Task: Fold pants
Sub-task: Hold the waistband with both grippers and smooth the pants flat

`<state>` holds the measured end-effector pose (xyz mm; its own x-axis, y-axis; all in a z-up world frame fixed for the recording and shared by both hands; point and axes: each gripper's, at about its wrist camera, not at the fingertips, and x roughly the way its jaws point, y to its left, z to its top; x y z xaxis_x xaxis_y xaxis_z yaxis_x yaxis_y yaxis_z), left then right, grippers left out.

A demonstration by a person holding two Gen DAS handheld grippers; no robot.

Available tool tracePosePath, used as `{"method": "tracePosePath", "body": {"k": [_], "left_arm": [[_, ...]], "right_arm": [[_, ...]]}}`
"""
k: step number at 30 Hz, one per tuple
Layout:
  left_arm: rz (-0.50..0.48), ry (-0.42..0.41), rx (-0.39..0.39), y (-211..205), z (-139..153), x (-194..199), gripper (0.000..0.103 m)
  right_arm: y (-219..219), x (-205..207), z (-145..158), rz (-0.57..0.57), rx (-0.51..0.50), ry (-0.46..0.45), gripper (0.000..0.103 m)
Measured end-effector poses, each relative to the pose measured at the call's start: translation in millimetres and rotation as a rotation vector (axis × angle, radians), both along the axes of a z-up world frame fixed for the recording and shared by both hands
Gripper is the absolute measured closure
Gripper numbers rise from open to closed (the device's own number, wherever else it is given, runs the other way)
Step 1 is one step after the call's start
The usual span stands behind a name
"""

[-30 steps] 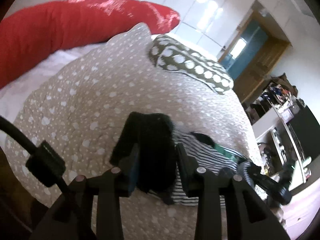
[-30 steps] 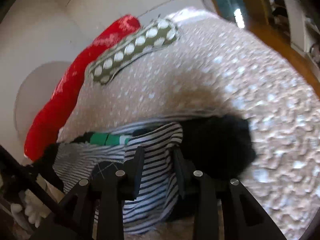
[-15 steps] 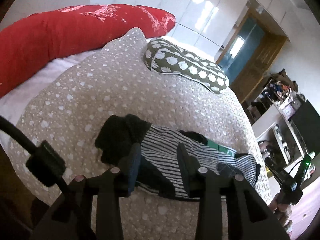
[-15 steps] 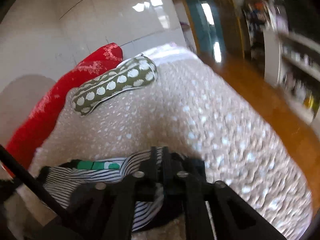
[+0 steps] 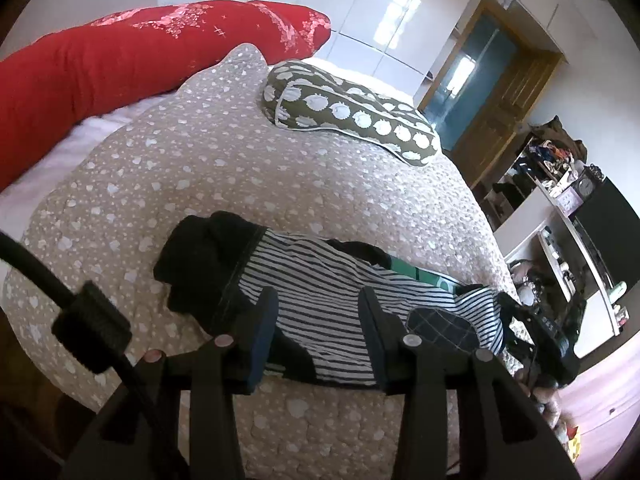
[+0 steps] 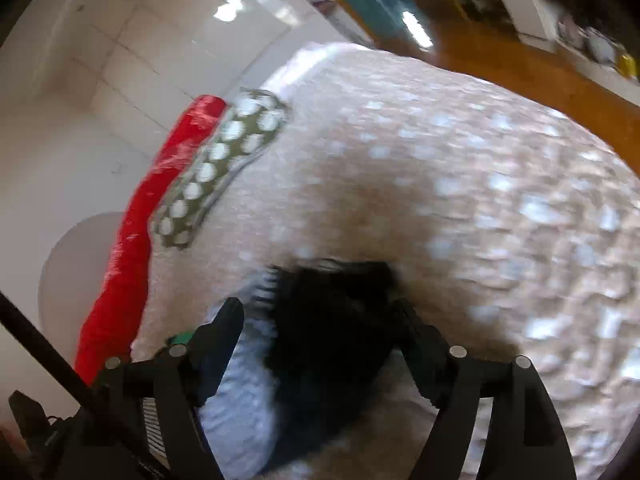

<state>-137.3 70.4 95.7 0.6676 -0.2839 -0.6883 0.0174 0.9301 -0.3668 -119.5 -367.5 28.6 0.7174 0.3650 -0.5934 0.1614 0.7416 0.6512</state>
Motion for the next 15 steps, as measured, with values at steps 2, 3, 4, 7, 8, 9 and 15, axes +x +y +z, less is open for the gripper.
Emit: {"method": "tracePosePath", "body": {"k": [2, 3, 4, 7, 8, 9, 15], "left_arm": [[0.01, 0.004, 0.009, -0.6, 0.5, 1.1, 0.063], [0.02, 0.006, 0.01, 0.4, 0.7, 1.5, 0.063], [0.026, 0.004, 0.009, 1.4, 1.3, 1.1, 0.063], [0.046, -0.002, 0.024, 4.7, 1.5, 2.3, 0.063], [0.051, -0.001, 0.023, 5.5, 0.5, 3.9, 0.063], [0.056, 0.0, 0.022, 6.6, -0.6, 5.3, 0.063], [0.068, 0.044, 0.007, 7.4, -17.5, 13.2, 0.062]], "right_arm": [[19.7, 16.4, -2.4, 0.108, -0.019, 0.06, 0.085], [24.9, 21.4, -2.5, 0.133, -0.034, 0.09, 0.084], [25.3, 20.9, 2.4, 0.114, -0.058, 0.082, 0.085], [10.5, 10.4, 27.9, 0.039, -0.091, 0.008, 0.085], [3.4, 6.7, 35.0, 0.015, -0.104, -0.006, 0.085], [-0.7, 5.0, 38.9, -0.005, -0.127, -0.013, 0.085], [-27.2, 2.7, 17.7, -0.074, -0.219, 0.11, 0.058]]}}
